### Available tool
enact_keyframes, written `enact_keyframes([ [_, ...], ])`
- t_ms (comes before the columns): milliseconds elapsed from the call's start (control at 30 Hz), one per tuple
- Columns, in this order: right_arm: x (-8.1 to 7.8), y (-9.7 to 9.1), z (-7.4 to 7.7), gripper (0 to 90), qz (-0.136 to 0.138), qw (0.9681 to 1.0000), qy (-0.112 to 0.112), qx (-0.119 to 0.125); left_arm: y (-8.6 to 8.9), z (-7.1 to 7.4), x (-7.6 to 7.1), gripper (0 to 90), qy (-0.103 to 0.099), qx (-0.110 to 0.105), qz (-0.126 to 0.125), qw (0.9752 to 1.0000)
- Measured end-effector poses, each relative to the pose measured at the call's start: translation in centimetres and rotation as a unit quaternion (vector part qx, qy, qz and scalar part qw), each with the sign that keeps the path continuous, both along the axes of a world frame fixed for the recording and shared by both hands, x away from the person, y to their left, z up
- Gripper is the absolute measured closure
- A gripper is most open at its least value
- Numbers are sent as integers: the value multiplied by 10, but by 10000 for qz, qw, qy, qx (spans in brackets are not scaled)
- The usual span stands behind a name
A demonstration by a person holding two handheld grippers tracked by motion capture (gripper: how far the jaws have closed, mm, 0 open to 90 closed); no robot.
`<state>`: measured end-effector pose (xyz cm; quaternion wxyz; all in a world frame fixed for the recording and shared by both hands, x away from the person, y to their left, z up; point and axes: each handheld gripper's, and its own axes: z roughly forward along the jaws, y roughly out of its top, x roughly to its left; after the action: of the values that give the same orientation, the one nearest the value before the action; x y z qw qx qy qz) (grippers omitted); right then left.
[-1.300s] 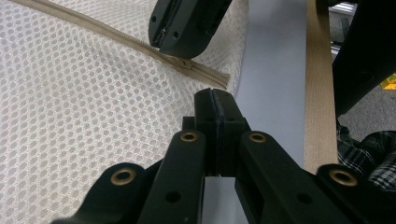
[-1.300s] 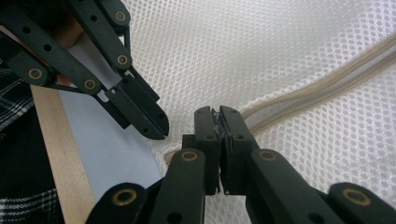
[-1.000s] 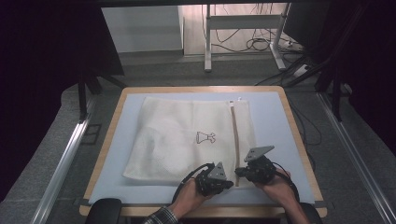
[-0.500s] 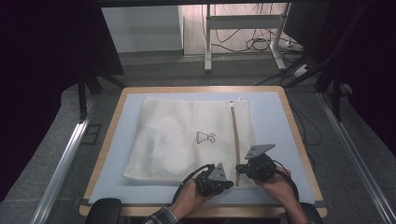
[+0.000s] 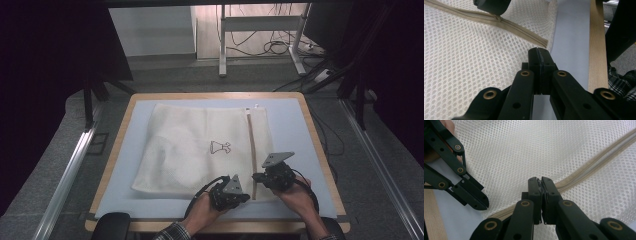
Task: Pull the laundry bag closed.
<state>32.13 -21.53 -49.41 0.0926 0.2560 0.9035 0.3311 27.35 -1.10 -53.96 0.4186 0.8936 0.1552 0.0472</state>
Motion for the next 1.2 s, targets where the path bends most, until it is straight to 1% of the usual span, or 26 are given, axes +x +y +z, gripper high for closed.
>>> enact_keyframes([
  [67, 1, 0, 0, 862, 8, 10000, 8, -14, 0, 0, 0, 899, 1, 0, 0, 10000],
  [133, 2, 1, 0, 862, -20, 10000, -42, -23, 0, 0, 0, 899, -2, 1, 1, 10000],
  [167, 2, 1, 0, 862, -31, 10000, -13, -6, 0, 0, 0, 899, -2, 1, 0, 10000],
  [300, 6, 1, 0, 862, -63, 10000, -53, -33, 0, 0, -1, 899, 1, -21, 17, 10000],
  [367, 7, 1, 0, 862, -53, 10000, -36, -21, 0, 0, -1, 899, 1, -29, 21, 10000],
  [400, 7, 2, 0, 862, -83, 9999, -73, -46, -1, 0, -1, 899, 1, -34, 26, 10000],
  [433, 7, 2, 1, 862, -80, 9999, -76, -49, 1, 1, 0, 899, -55, 76, -48, 9999],
  [567, 11, 2, 1, 862, -121, 9999, -103, -27, 1, 1, 0, 899, -59, 76, -46, 9999],
  [833, 14, 4, 2, 862, -113, 9999, -93, -50, 1, 0, 0, 899, -66, 76, -44, 9999],
  [900, 15, 4, 2, 862, -128, 9998, -152, -82, 1, 1, 0, 899, -74, 79, -45, 9999],
  [933, 15, 4, 2, 862, -143, 9998, -116, -53, 1, 1, 0, 899, -74, 79, -46, 9999],
  [967, 16, 4, 3, 862, -149, 9998, -147, -60, 1, 1, 0, 899, -75, 79, -46, 9999],
  [1033, 17, 4, 3, 862, -155, 9998, -134, -46, 1, 1, 0, 899, -75, 91, -44, 9999],
  [1100, 18, 4, 3, 862, -211, 9996, -193, -81, 1, 1, 0, 899, -72, 97, -40, 9999],
  [1133, 20, 3, 3, 862, -204, 9997, -161, -43, 1, 1, 0, 899, -71, 96, -42, 9999],
  [1200, 21, 3, 3, 862, -224, 9996, -152, -60, 1, 1, 0, 899, -71, 93, -40, 9999],
])
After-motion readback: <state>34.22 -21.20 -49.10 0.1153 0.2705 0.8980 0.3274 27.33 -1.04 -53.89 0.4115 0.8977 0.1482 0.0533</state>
